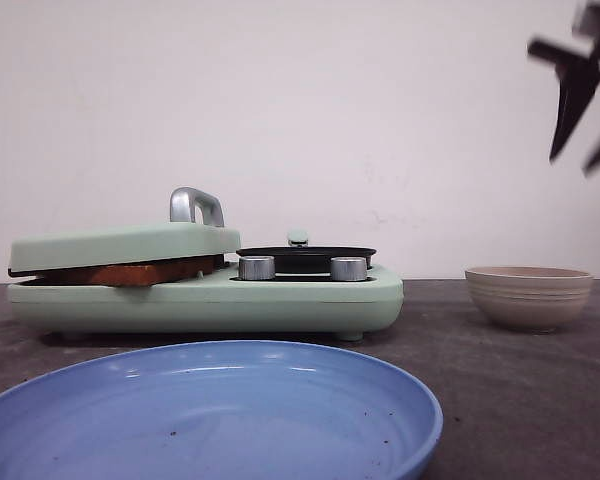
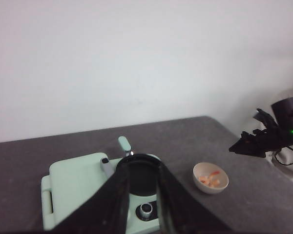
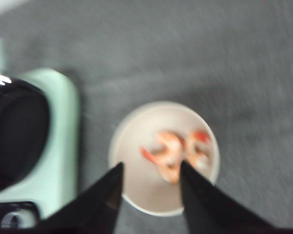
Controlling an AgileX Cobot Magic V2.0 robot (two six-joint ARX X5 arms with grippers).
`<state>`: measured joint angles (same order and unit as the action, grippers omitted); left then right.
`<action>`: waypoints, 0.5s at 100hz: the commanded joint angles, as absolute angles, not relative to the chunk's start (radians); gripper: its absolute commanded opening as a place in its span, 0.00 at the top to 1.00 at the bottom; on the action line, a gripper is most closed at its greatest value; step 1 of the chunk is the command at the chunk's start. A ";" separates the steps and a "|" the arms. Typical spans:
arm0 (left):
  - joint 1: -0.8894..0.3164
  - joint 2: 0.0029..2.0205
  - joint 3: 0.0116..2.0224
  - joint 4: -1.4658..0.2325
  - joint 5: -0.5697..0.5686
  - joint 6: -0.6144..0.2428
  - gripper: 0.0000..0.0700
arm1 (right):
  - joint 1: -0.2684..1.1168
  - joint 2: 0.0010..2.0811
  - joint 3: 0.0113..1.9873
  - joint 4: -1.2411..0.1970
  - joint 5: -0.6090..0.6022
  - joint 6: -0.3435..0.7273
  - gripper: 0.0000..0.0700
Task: Make breakfast with bread and shrimp
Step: 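Move the right gripper down and grasp the rim of the beige shrimp bowl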
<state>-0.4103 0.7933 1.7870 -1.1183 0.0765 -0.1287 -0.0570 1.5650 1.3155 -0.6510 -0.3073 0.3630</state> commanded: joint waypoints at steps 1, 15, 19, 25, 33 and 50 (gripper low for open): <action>-0.414 0.804 1.807 -1.105 0.074 -0.115 0.98 | -0.067 1.628 1.337 -0.663 -0.306 0.348 0.57; -0.414 0.803 1.807 -1.107 0.074 -0.117 0.98 | -0.089 1.717 1.337 -0.671 -0.306 0.348 0.57; -0.414 0.803 1.807 -1.108 0.074 -0.117 0.98 | -0.094 1.737 1.337 -0.667 -0.306 0.348 0.57; -0.414 0.803 1.807 -1.108 0.074 -0.117 0.98 | -0.102 1.765 1.337 -0.654 -0.306 0.348 0.57; -0.414 0.804 1.807 -1.107 0.074 -0.117 0.98 | -0.112 1.794 1.337 -0.640 -0.306 0.348 0.58; -0.414 0.804 1.807 -1.104 0.073 -0.117 0.98 | -0.131 1.841 1.337 -0.624 -0.302 0.347 0.65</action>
